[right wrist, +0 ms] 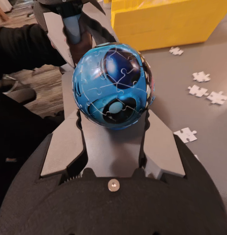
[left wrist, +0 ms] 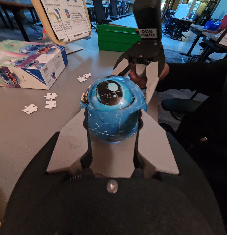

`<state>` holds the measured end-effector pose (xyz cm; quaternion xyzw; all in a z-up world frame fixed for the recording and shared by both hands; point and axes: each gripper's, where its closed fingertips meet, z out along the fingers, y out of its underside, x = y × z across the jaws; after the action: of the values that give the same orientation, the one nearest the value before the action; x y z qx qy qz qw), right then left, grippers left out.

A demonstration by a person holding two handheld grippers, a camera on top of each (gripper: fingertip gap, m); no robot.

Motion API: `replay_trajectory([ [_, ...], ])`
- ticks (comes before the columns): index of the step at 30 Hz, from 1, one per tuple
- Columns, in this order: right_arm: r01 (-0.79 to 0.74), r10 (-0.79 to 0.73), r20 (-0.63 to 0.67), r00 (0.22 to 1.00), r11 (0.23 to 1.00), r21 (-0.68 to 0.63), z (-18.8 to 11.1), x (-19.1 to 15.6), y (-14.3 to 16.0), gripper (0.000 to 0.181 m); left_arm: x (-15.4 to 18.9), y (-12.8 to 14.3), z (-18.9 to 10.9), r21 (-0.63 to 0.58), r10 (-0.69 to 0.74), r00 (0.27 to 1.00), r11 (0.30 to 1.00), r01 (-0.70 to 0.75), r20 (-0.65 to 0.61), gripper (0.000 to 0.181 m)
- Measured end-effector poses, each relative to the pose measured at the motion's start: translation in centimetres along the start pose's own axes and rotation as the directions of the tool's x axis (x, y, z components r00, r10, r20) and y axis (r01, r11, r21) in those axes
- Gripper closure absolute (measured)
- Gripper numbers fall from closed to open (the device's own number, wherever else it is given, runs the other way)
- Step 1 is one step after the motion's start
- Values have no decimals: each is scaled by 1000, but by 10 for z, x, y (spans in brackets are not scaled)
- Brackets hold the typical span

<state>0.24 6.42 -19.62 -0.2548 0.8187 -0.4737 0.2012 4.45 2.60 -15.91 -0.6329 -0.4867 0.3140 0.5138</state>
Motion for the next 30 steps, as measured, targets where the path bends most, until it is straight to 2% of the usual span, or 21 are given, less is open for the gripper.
replay_trajectory([
  [3, 158, -151, -130, 980, 986, 45, -6, -2, -1, 90, 5, 5, -6, 12, 57, 998, 998, -58, 11, 107],
  [5, 226, -215, -153, 965, 973, 57, -10, -8, 1, 91, 8, 9, -10, 2, 67, 998, 998, -67, 14, 107],
  [7, 245, -236, -126, 964, 967, 67, -13, -13, 5, 84, 12, 16, -13, -11, 71, 997, 997, -71, 5, 108],
  [9, 249, -244, -56, 968, 962, 109, -21, -19, 4, 87, 15, 23, -15, -26, 78, 997, 997, -78, -7, 107],
  [11, 241, -243, -10, 970, 956, 168, -33, -15, 0, 102, 14, 29, -19, -34, 51, 999, 998, -51, -15, 103],
  [12, 214, -214, -21, 977, 960, 182, -38, -4, -2, 107, 12, 31, -21, -30, 33, 999, 999, -33, -17, 103],
  [13, 162, -163, -8, 987, 970, 181, -40, 8, -1, 103, 7, 32, -23, -26, 14, 1000, 1000, -14, -5, 103],
  [16, -49, 19, 177, 984, 985, 164, -37, 23, 1, 94, -10, 34, -23, -34, -58, 998, 998, 58, 10, 99],
  [19, -211, 180, 342, 922, 976, 55, -25, 23, 6, 97, -19, 29, -17, -64, -179, 983, 982, 176, -30, 91],
  [21, -243, 238, 380, 894, 969, -34, -16, 21, 13, 95, -14, 32, -15, -133, -309, 947, 946, 296, -89, 88],
  [25, -282, 295, 453, 841, 954, -99, -3, 12, 12, 92, -12, 26, -11, -136, -437, 894, 896, 423, -100, 93],
  [28, -305, 332, 492, 805, 943, -135, 3, 4, 9, 91, -9, 26, -3, -188, -450, 888, 884, 428, -94, 93],
  [30, -254, 275, 470, 839, 961, -108, 4, 1, 6, 92, -7, 23, 0, -189, -419, 903, 898, 398, -92, 93],
])
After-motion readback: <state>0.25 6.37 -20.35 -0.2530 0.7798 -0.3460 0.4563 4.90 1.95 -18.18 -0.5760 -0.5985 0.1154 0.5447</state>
